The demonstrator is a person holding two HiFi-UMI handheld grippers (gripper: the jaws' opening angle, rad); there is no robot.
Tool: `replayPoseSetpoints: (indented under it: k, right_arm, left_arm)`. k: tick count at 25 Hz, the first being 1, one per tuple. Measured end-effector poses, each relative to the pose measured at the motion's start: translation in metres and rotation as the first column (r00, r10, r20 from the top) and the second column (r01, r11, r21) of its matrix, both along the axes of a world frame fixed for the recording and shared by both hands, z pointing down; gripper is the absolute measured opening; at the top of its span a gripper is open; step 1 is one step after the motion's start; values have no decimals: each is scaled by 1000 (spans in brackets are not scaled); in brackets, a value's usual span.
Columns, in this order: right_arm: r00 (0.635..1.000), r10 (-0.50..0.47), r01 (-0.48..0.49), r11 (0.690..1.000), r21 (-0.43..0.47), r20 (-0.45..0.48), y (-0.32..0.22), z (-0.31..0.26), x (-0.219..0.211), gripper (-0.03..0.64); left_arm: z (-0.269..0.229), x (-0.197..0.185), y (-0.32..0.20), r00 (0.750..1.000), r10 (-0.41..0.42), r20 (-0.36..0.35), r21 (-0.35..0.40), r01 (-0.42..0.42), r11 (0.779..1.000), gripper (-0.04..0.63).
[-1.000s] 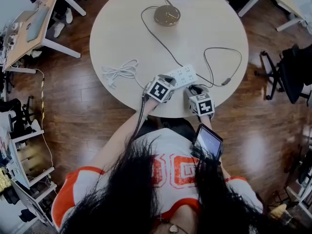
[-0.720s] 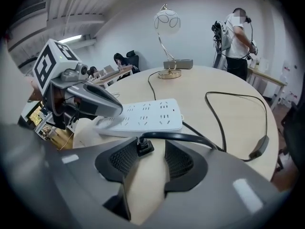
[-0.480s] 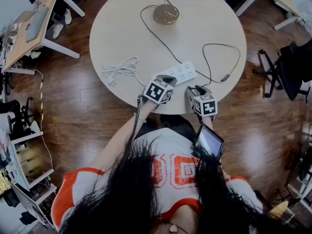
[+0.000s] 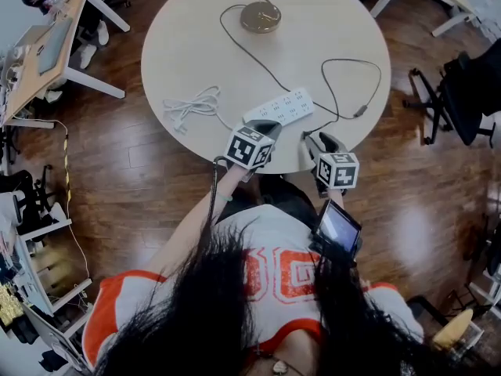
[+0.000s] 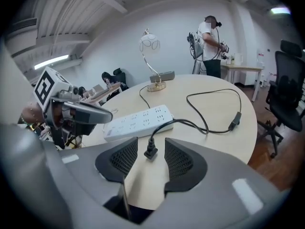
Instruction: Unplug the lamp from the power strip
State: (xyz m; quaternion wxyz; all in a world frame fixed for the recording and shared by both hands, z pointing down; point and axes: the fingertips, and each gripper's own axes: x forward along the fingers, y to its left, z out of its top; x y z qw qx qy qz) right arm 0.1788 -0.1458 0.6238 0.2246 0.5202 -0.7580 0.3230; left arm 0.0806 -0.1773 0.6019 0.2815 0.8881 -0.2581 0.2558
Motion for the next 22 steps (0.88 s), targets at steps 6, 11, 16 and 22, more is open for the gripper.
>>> replayPoseSetpoints:
  k: [6,11,16,22]
  right_arm:
    - [999,48,-46,984,173,-9,-6,-41,-17,2]
    - [999,29,-35,972,234,29,-2,-65,-43,2]
    - [999,4,-14,963,271,39,8,-84,-72,0]
    - [998,4,-20,957,290,58,35,-97,-107,0]
  left_arm:
    - [-19,-8,11,996,-36,-85,39,39,998,0]
    - [-38,-21,20,986,-59,-156,57,68,996,0]
    - [-65,-43,33,965,-88,-247,85,112,990,0]
    - [-81,-71,60,954,-86,-287,113,123,986,0]
